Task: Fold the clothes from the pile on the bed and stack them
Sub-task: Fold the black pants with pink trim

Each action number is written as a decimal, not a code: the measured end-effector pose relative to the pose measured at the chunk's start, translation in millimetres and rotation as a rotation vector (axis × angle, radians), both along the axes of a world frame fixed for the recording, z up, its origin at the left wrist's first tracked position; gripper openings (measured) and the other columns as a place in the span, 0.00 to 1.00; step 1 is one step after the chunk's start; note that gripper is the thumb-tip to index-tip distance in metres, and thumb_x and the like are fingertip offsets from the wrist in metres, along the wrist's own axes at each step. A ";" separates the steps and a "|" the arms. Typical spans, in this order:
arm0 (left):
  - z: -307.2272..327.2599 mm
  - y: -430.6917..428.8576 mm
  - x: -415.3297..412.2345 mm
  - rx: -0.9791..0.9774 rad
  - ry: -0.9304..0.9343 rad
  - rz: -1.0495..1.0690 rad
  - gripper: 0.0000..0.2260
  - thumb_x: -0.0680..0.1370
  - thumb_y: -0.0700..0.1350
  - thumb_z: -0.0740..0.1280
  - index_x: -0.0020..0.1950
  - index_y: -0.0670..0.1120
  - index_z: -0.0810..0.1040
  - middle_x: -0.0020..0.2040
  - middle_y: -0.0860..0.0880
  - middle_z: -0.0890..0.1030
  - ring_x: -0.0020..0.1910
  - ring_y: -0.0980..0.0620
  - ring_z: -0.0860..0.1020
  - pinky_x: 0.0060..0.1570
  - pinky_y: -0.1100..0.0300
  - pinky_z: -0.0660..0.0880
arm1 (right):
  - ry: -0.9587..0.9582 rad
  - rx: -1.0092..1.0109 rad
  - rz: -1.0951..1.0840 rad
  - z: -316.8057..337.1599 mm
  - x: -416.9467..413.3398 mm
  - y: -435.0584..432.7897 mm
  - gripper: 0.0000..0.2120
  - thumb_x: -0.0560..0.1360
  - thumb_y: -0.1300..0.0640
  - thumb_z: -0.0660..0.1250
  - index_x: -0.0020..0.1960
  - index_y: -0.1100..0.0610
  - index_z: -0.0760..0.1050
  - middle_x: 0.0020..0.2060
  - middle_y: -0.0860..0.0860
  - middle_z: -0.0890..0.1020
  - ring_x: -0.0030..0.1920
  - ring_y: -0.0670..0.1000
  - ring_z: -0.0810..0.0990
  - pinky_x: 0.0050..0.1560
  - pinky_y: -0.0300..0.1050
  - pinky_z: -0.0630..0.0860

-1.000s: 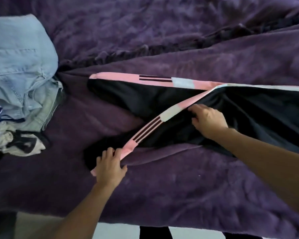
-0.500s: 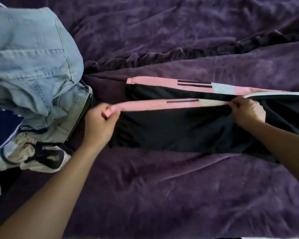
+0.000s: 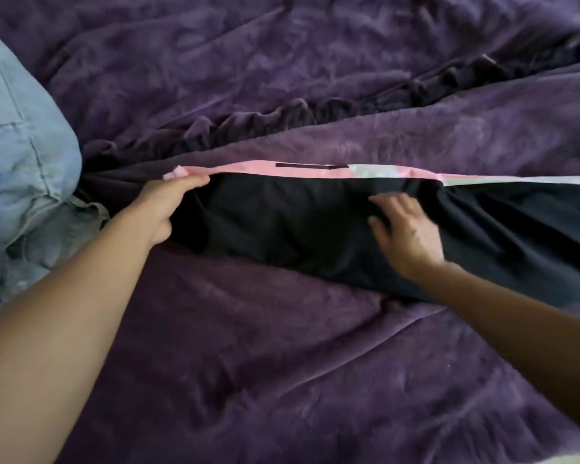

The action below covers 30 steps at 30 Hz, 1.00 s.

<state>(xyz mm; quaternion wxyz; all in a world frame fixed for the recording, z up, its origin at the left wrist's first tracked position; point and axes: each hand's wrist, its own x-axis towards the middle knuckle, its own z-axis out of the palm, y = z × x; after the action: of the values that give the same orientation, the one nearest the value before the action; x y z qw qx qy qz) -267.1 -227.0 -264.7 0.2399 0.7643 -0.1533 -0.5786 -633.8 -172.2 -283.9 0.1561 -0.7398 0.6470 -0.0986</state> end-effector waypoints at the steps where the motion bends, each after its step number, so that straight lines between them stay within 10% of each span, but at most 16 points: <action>1: 4.5 0.6 -1.0 0.031 0.106 -0.036 0.14 0.72 0.44 0.73 0.57 0.46 0.81 0.55 0.45 0.83 0.54 0.47 0.81 0.54 0.53 0.77 | 0.028 0.040 0.052 -6.0 5.8 6.4 0.19 0.76 0.54 0.67 0.66 0.55 0.73 0.63 0.56 0.76 0.63 0.59 0.74 0.55 0.53 0.74; 10: 13.8 -6.2 21.9 -0.161 -0.087 -0.011 0.10 0.70 0.34 0.73 0.43 0.48 0.80 0.37 0.51 0.84 0.37 0.53 0.82 0.33 0.61 0.78 | 0.310 0.257 0.107 -44.2 9.1 5.9 0.31 0.78 0.37 0.51 0.78 0.48 0.54 0.78 0.53 0.54 0.77 0.55 0.51 0.68 0.58 0.59; 16: 33.3 -5.9 10.3 -0.080 0.070 -0.016 0.04 0.74 0.41 0.69 0.44 0.51 0.80 0.40 0.48 0.83 0.41 0.48 0.82 0.43 0.52 0.80 | 0.375 0.369 0.127 -46.9 10.2 1.9 0.33 0.78 0.35 0.47 0.78 0.47 0.46 0.79 0.52 0.46 0.78 0.54 0.44 0.72 0.58 0.53; 25: 137.1 -0.5 -158.0 -0.608 -0.100 -0.605 0.27 0.64 0.37 0.76 0.61 0.48 0.73 0.55 0.49 0.78 0.52 0.54 0.76 0.53 0.67 0.70 | 0.062 0.274 -0.175 2.8 -42.1 20.1 0.26 0.78 0.44 0.61 0.74 0.50 0.64 0.73 0.54 0.66 0.72 0.57 0.64 0.65 0.56 0.68; 30: 86.8 30.9 -305.9 -0.542 -0.374 -0.789 0.21 0.72 0.42 0.69 0.63 0.50 0.69 0.58 0.45 0.78 0.56 0.41 0.76 0.53 0.50 0.73 | 0.087 0.237 -0.264 7.9 -123.8 34.2 0.26 0.77 0.48 0.64 0.72 0.53 0.66 0.70 0.55 0.70 0.68 0.58 0.67 0.62 0.57 0.71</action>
<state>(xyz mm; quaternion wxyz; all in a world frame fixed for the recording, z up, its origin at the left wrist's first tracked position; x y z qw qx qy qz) -573.0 -196.1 -177.9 0.1613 0.6492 -0.6147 -0.4179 -757.5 -138.0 -275.9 0.1997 -0.6285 0.7517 -0.0094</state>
